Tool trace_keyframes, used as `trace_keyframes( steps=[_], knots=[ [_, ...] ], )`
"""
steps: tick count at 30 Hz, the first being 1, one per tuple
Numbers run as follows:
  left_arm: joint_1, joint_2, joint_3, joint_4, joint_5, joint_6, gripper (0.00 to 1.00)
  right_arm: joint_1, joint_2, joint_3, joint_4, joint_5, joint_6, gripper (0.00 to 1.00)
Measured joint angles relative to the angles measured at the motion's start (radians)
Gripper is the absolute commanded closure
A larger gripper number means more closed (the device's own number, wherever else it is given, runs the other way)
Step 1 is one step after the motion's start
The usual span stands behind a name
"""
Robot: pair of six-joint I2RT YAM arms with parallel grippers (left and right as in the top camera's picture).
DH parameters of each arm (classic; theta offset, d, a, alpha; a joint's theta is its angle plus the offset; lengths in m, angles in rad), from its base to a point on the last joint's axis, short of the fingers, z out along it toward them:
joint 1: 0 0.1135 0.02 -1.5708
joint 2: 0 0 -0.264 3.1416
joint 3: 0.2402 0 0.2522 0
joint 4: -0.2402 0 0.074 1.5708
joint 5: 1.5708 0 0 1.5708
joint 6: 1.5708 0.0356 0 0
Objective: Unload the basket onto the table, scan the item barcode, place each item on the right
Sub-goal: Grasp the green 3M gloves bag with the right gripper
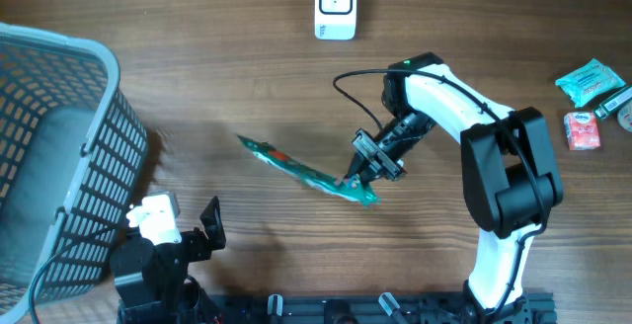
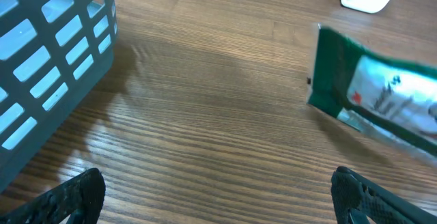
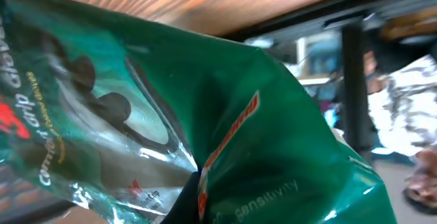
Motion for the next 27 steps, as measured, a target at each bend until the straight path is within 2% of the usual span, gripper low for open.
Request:
trace_keyframes(
  steps=[4,5,6,7,9,10,12,13,14,15,16,17,20,22,27],
  knots=[
    [0.0,0.0,0.0,0.0,0.0,0.0,0.0,0.0,0.0,0.0,0.0,-0.055,0.04,0.95],
    [0.0,0.0,0.0,0.0,0.0,0.0,0.0,0.0,0.0,0.0,0.0,-0.053,0.055,0.9],
    [0.0,0.0,0.0,0.0,0.0,0.0,0.0,0.0,0.0,0.0,0.0,-0.051,0.071,0.81],
    [0.0,0.0,0.0,0.0,0.0,0.0,0.0,0.0,0.0,0.0,0.0,-0.043,0.099,0.63],
    [0.0,0.0,0.0,0.0,0.0,0.0,0.0,0.0,0.0,0.0,0.006,-0.021,0.141,0.64],
    [0.0,0.0,0.0,0.0,0.0,0.0,0.0,0.0,0.0,0.0,0.04,-0.007,0.159,0.74],
    [0.0,0.0,0.0,0.0,0.0,0.0,0.0,-0.007,0.0,0.0,0.107,0.06,0.236,0.73],
    [0.0,0.0,0.0,0.0,0.0,0.0,0.0,-0.015,0.0,0.002,0.155,0.134,0.299,0.62],
    [0.0,0.0,0.0,0.0,0.0,0.0,0.0,-0.027,0.0,0.002,0.241,0.243,0.358,0.33],
    [0.0,0.0,0.0,0.0,0.0,0.0,0.0,-0.037,0.0,0.003,0.32,0.332,0.368,0.24],
    [0.0,0.0,0.0,0.0,0.0,0.0,0.0,-0.045,0.0,0.005,0.385,0.424,0.359,0.05],
    [0.0,0.0,0.0,0.0,0.0,0.0,0.0,-0.053,0.0,0.006,0.461,0.537,0.321,0.0],
    [0.0,0.0,0.0,0.0,0.0,0.0,0.0,-0.056,0.0,0.007,0.591,0.726,0.111,0.0],
    [0.0,0.0,0.0,0.0,0.0,0.0,0.0,-0.036,0.0,0.054,0.595,0.896,-0.142,0.0],
    [0.0,0.0,0.0,0.0,0.0,0.0,0.0,0.089,-0.019,0.13,0.62,1.063,-0.384,0.0]
  ],
)
